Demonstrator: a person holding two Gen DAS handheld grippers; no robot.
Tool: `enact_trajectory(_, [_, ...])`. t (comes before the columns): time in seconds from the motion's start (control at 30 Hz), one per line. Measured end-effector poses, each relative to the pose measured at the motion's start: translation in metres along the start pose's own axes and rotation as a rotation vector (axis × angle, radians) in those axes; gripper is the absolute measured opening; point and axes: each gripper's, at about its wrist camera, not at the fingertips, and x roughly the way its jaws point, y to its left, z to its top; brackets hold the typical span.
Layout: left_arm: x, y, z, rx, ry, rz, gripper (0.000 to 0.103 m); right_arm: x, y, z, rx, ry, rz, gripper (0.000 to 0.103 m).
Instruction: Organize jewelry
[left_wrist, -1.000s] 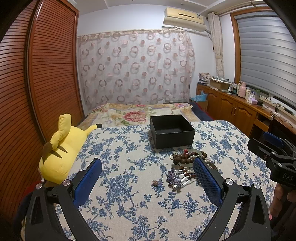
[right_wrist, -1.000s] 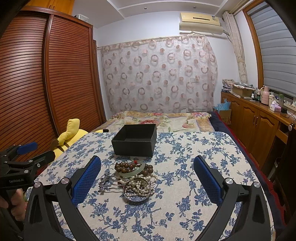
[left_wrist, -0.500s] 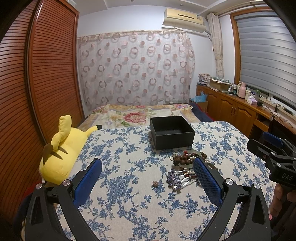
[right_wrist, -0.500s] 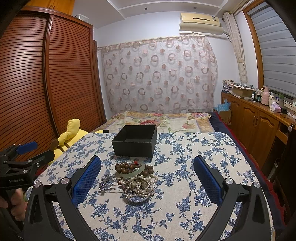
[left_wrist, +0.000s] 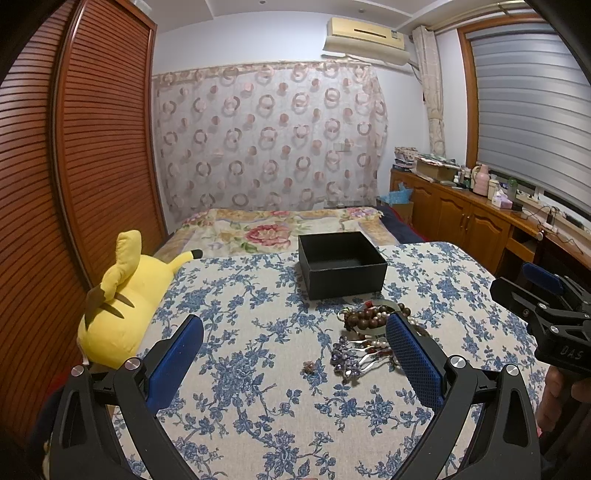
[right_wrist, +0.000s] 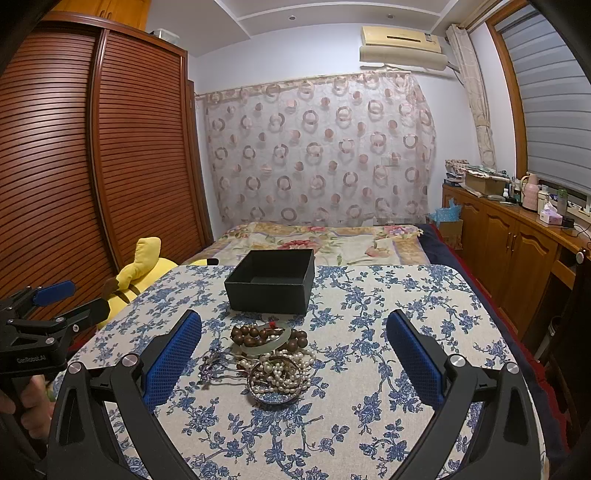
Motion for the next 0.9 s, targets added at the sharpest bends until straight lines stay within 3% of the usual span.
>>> enact_trajectory(0.27, [0.004,0.000,-0.004,0.003,0.018,-0.011,0.096,0.004,0.009,-0.005,0.004,0.008,0.000,0.101])
enact_trajectory(0.57, [0.029,0.008,-0.026,-0.003,0.095,-0.042,0.096,0.015,0.002,-0.013,-0.004,0.033,0.018,0.101])
enact_trajectory(0.77, [0.051,0.012,-0.044,0.001,0.160,-0.070,0.096,0.033,-0.006,-0.024,-0.014,0.092,0.054,0.086])
enact_trajectory(0.9, [0.063,0.014,-0.053,0.000,0.197,-0.100,0.096,0.048,-0.007,-0.031,-0.048,0.153,0.078,0.084])
